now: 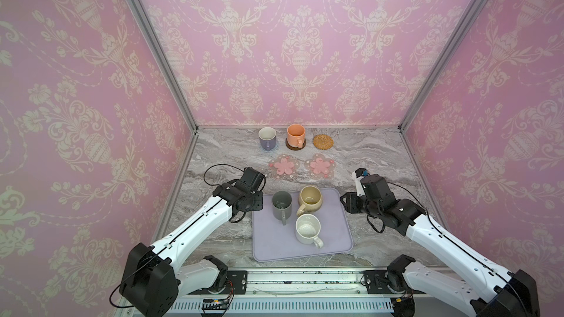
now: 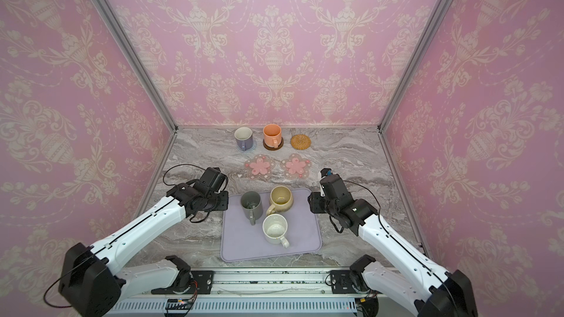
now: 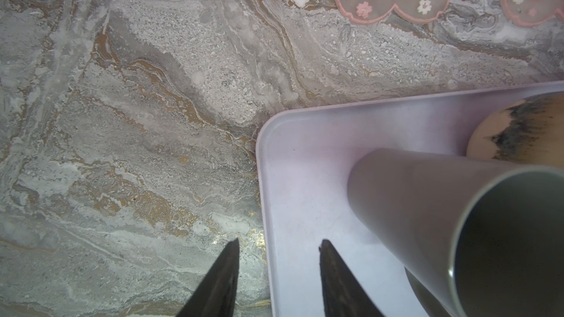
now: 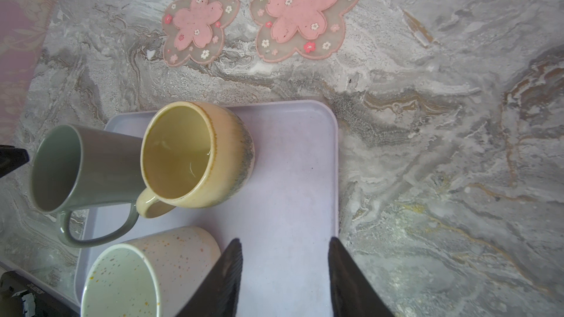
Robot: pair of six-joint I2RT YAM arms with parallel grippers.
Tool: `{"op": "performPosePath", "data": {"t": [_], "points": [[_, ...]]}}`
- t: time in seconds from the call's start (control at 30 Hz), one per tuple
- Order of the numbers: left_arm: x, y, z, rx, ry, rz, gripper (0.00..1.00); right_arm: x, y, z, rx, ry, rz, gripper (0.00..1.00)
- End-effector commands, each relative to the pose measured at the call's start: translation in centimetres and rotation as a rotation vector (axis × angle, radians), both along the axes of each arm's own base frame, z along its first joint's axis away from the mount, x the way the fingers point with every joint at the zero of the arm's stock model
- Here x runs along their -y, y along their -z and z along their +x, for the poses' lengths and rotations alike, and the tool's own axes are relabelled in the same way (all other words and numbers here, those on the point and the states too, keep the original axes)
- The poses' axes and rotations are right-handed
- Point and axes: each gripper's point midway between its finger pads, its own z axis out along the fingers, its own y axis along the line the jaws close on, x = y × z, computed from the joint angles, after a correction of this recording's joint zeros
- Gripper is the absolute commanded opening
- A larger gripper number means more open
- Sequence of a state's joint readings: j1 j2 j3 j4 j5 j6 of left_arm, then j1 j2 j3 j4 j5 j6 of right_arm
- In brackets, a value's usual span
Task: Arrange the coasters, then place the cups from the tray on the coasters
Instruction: 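Draw the right gripper back toward the tray while the left gripper shifts nearer the tray, then lower the right gripper over the yellow speckled mug on the tray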
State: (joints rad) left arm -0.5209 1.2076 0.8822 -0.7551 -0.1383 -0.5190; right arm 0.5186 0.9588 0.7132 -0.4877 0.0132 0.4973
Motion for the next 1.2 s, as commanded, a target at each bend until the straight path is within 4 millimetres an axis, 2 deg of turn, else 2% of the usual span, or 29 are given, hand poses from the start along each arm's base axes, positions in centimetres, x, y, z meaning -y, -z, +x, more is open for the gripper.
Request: {"op": "performPosePath", "data": {"t": [0.0, 0.2, 0.37, 0.83, 1.0, 1.17], "points": [[0.5, -0.2, 0.2, 0.003, -0.005, 0.017, 0.46, 0.0, 0.5, -1.1, -0.021, -0.004, 0.016, 0.47], [0.8, -1.3, 0.7, 0.036, 0.005, 0.038, 0.45, -1.0, 0.0, -1.4, -0.008, -0.026, 0.045, 0.44], [0.4, -2.4, 1.0, 0.073, 0.001, 0.055, 0.45, -2.7, -0.1, -1.9, -0.005, -0.070, 0.032, 0.39], [-0.4, -2.0, 0.0, 0.084, -0.019, 0.051, 0.45, -9.4, -2.4, -2.1, 0.022, -0.207, -0.006, 0.13], [-0.7, -1.9, -0.5, 0.087, -0.031, 0.044, 0.45, -11.8, -2.4, -2.2, 0.022, -0.261, 0.000, 0.07], [-1.0, -1.8, -1.0, 0.091, -0.043, 0.032, 0.46, -14.4, -1.9, -2.0, 0.010, -0.310, -0.016, 0.06]]}}
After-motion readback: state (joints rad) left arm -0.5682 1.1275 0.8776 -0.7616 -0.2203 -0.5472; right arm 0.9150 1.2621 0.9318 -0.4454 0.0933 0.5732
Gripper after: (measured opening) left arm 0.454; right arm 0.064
